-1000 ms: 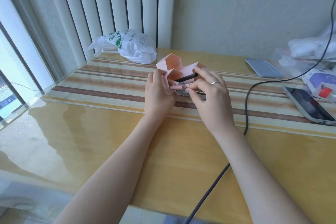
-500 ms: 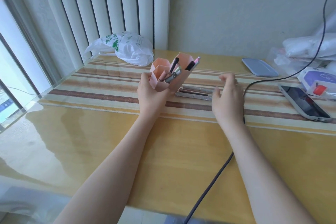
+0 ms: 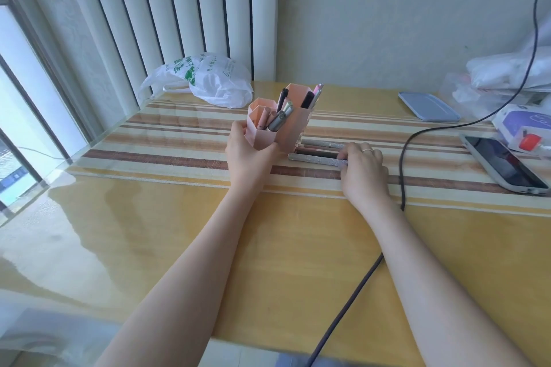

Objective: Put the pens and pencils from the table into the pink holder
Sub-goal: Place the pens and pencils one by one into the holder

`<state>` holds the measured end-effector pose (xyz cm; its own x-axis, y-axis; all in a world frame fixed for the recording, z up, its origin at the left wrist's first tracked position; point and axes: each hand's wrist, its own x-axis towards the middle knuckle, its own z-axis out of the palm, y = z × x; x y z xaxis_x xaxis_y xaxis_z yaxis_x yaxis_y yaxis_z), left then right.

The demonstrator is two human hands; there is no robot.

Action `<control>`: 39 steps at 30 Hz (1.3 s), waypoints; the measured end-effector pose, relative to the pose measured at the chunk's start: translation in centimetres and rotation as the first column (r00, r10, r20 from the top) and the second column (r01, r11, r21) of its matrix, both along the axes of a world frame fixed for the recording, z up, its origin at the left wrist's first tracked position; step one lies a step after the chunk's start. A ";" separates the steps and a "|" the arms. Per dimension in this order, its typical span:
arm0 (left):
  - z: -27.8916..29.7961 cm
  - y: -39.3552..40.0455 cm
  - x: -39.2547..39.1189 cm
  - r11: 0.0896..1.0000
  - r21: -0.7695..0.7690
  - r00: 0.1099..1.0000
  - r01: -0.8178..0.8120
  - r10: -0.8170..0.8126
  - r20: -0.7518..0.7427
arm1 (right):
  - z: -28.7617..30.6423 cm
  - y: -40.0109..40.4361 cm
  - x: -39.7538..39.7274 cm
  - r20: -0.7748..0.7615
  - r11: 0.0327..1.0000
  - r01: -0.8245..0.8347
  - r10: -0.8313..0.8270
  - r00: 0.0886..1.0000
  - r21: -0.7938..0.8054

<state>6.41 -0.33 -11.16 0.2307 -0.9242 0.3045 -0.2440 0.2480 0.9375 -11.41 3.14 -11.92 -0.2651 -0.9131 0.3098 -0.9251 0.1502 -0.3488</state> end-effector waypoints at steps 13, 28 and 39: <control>-0.5 -0.6 0.0 0.999 0.027 1.000 -0.026 0.026 0.002 | 2.2 0.5 0.2 0.752 0.953 -0.028 0.257 0.608 -0.303; -0.5 -0.6 0.0 1.000 0.020 1.000 -0.024 0.023 0.010 | 4.1 1.6 1.5 0.854 0.820 -0.307 0.518 0.043 -0.482; -0.4 -0.5 0.0 1.000 0.023 1.000 -0.020 0.020 0.013 | 2.6 1.0 1.7 0.735 0.906 -0.307 0.417 0.535 -0.290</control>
